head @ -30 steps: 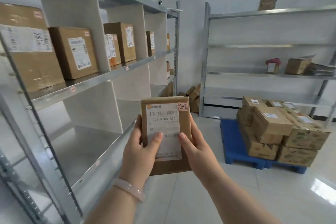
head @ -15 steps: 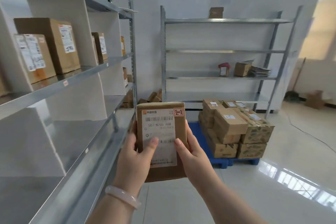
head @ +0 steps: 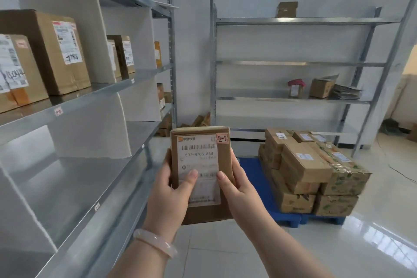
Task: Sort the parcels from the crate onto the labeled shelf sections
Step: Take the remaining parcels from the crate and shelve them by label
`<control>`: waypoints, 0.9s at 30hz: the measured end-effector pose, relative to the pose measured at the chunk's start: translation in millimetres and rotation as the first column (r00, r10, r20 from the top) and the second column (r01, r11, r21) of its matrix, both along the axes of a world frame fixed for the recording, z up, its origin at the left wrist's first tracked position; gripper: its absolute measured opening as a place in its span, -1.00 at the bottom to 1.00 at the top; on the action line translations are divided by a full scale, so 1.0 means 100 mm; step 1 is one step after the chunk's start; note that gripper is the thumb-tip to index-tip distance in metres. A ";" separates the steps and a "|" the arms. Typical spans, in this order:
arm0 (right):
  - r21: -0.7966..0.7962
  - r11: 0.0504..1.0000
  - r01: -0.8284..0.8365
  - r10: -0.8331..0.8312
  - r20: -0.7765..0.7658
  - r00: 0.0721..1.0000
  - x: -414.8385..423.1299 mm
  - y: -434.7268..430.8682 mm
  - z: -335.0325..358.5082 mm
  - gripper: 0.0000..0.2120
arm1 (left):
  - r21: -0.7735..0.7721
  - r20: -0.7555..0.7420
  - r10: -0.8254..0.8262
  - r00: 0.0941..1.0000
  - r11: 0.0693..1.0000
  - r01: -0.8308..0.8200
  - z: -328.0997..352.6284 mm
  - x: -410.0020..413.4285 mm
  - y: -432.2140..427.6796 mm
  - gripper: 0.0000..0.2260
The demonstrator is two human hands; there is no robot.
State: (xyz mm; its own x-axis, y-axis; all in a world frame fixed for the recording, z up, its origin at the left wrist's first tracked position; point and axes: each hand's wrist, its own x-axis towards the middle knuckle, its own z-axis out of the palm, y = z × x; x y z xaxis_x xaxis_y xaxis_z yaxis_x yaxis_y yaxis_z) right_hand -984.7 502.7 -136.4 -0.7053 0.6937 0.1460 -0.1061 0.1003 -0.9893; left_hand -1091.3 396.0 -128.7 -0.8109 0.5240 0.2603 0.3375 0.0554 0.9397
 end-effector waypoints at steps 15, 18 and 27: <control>0.040 0.793 -0.608 0.592 0.188 0.784 -2.03 0.66 -0.34 -0.42 | 0.031 0.177 0.545 0.820 0.829 -0.558 -0.45 -1.25 0.17 -0.48; 0.021 0.731 -0.682 0.667 0.193 0.720 -2.46 0.50 -0.48 -0.43 | 0.002 0.155 0.622 0.768 0.777 -0.630 -0.52 -1.54 -0.02 -0.50; 0.025 0.617 -0.787 0.753 0.271 0.599 -3.58 0.06 -0.69 -0.41 | -0.070 0.204 0.729 0.653 0.676 -0.733 -0.77 -2.44 -0.50 -0.47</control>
